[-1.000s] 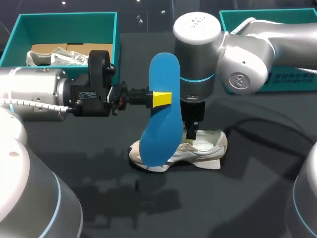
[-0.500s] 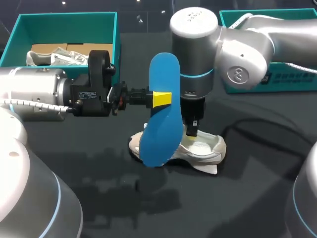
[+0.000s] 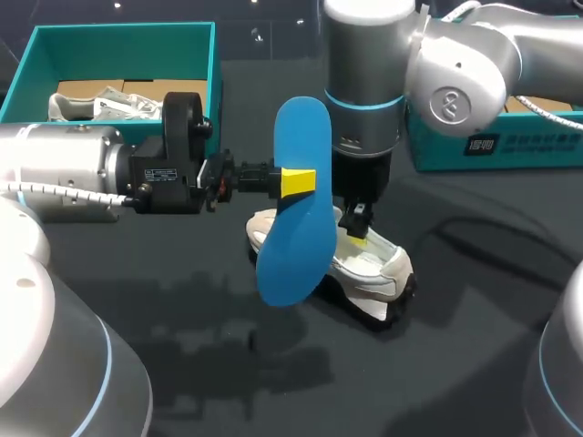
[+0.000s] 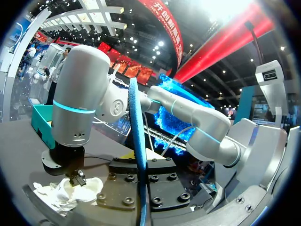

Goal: Take the shoe out of the shoebox, open the shoe tongue, remove and reinsert the insole, then place the shoe into the shoebox

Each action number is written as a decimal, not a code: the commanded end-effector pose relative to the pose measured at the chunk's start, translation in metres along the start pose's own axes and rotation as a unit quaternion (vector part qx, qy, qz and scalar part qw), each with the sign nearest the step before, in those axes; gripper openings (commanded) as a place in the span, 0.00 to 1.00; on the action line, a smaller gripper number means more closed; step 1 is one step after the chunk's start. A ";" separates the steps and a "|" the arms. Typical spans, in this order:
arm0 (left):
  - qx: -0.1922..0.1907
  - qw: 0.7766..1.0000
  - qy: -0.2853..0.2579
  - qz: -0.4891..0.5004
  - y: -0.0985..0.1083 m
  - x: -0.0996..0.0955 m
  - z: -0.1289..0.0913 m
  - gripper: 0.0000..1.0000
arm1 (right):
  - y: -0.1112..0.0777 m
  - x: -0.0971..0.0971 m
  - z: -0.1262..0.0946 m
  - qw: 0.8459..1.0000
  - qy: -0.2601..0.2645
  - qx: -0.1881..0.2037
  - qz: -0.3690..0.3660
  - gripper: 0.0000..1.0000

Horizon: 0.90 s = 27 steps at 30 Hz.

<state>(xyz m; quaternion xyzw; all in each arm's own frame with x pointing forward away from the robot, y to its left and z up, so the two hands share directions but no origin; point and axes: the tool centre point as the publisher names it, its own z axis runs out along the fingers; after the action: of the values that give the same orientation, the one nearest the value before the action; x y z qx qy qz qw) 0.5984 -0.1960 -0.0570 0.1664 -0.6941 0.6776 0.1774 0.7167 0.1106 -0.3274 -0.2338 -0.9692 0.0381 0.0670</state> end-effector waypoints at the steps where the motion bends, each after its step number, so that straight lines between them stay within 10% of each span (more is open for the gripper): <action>1: 0.002 1.000 -0.001 0.000 0.002 0.001 0.001 0.00 | -0.002 0.000 0.000 1.000 0.000 -0.002 0.000 0.00; 9: 0.002 1.000 -0.001 0.000 0.002 0.001 0.001 0.00 | 0.007 0.025 -0.011 0.990 -0.001 -0.081 0.114 0.00; 12: 0.002 1.000 -0.001 0.000 0.002 0.001 0.001 0.00 | 0.008 0.041 -0.012 0.961 -0.005 -0.137 0.238 0.00; 27: 0.002 1.000 -0.001 0.000 0.002 0.001 0.001 0.00 | 0.013 0.044 -0.008 0.931 0.006 -0.129 0.342 0.00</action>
<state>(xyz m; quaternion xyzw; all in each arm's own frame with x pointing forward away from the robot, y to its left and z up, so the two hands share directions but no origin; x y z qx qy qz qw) 0.5984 -0.1960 -0.0570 0.1664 -0.6941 0.6776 0.1774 0.6880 0.1435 -0.3127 -0.5364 -0.8423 -0.0437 0.0302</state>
